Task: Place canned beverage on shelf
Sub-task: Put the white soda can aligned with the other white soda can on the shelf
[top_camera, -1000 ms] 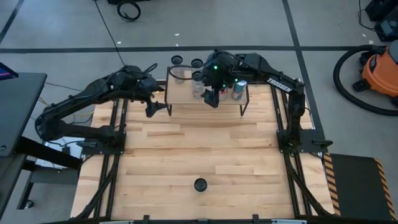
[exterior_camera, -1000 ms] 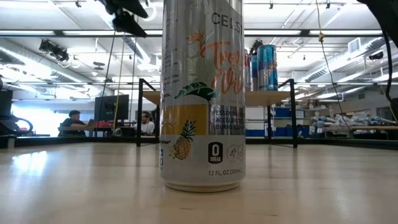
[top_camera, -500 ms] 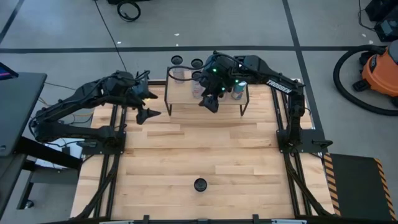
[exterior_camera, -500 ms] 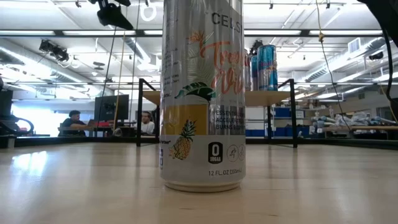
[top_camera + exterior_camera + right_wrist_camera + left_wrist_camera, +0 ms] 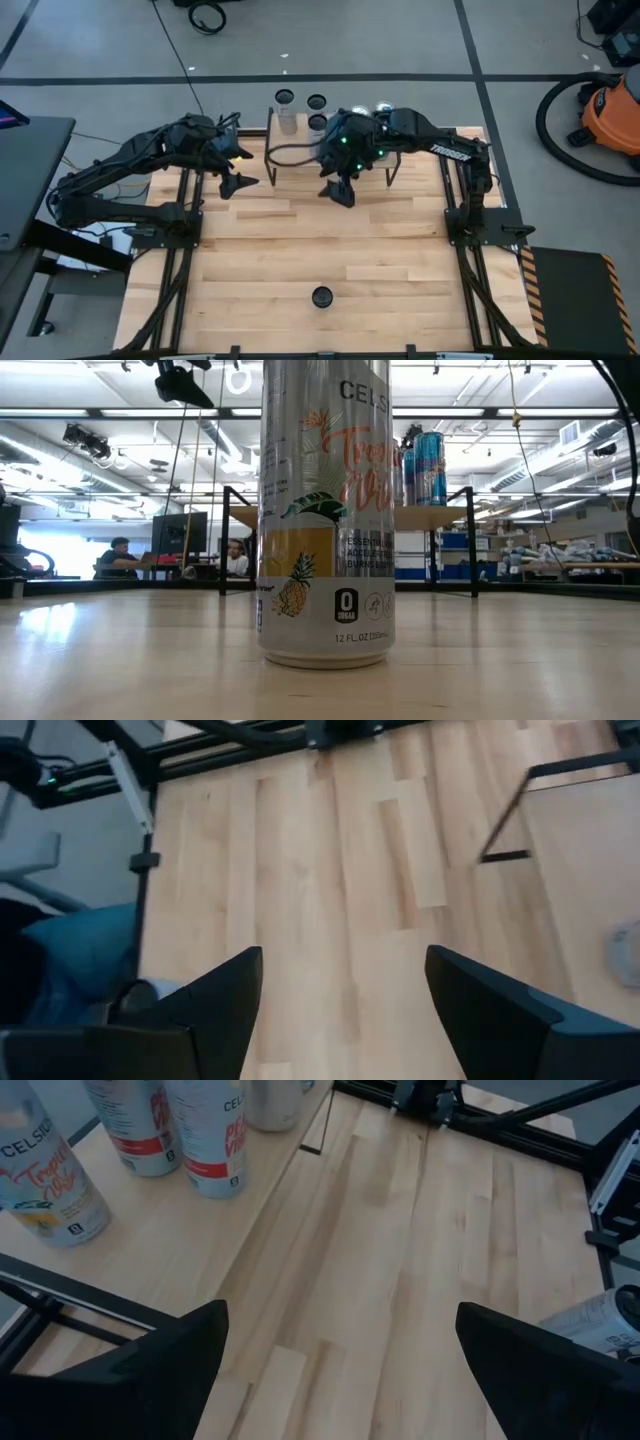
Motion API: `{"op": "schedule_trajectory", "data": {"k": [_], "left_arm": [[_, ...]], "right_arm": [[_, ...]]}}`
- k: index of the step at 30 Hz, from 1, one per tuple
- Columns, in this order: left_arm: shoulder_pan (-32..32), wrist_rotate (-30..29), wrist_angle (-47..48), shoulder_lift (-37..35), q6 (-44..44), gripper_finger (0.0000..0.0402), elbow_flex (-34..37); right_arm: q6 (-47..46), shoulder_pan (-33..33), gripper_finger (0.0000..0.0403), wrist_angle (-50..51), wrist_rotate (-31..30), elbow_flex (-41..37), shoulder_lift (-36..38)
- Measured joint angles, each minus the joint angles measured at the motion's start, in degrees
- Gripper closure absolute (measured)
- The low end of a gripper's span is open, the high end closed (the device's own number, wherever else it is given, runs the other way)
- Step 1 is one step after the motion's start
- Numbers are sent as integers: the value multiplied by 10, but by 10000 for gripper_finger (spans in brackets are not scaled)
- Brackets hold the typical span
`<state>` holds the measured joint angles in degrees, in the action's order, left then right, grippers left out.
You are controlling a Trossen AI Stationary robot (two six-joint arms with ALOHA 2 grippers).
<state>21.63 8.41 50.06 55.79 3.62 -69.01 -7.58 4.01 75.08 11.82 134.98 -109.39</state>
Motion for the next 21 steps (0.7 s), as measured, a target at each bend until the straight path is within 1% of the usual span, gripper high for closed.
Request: {"op": "schedule_trajectory", "data": {"k": [5, 10, 14, 21], "left_arm": [[0, -11, 0, 0, 3, 8, 0], [0, -11, 0, 0, 14, 8, 0], [-17, -13, -24, 0, 66, 8, 5], [-119, -16, -110, 5, 110, 8, 11]], "right_arm": [[2, -41, 110, -8, 29, -12, -2], [14, -78, 114, -6, 27, -25, -2], [18, -103, 114, -2, -4, -28, -2], [30, -119, 116, -4, -93, -28, -1]]}}
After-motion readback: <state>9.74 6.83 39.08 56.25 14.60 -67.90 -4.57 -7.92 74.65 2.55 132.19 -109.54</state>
